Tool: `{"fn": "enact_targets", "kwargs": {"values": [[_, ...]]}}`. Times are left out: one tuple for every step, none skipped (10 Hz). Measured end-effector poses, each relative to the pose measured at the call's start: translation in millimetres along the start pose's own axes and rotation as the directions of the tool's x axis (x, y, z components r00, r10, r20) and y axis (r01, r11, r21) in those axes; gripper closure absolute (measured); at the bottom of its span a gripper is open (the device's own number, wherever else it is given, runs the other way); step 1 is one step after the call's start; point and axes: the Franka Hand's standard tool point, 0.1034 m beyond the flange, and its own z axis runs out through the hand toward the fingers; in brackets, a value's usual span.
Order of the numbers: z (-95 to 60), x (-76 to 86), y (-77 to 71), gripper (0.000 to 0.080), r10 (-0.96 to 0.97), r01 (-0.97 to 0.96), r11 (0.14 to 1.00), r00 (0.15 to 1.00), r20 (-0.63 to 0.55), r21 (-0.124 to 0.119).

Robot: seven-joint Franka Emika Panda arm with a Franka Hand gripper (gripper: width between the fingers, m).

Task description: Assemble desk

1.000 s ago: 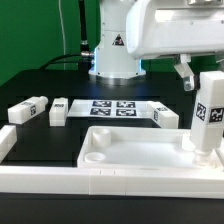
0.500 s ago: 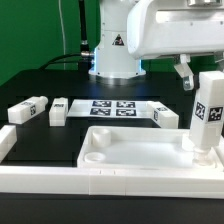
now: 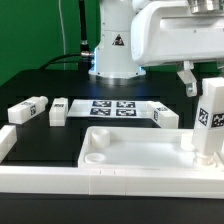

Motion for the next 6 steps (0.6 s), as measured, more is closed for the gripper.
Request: {"fn": "enact_targets", "kwargs": {"values": [[1.1, -1.4, -0.3, 0.0511, 0.0, 0.0, 1.0, 1.0, 0.003, 0.001], [2.0, -2.4, -0.4, 0.0511, 0.0, 0.0, 1.0, 1.0, 0.004, 0.001], [3.9, -3.8, -0.7, 0.0511, 0.0, 0.0, 1.0, 1.0, 0.005, 0.001], [6.8, -6.0, -1.5, 0.0511, 0.0, 0.0, 1.0, 1.0, 0.009, 0.002], [8.3, -5.4, -1.5, 0.0511, 0.0, 0.0, 1.0, 1.0, 0.0, 0.0], [11.3, -6.5, -2.6, 0.0511, 0.0, 0.0, 1.0, 1.0, -0.007, -0.002]]}}
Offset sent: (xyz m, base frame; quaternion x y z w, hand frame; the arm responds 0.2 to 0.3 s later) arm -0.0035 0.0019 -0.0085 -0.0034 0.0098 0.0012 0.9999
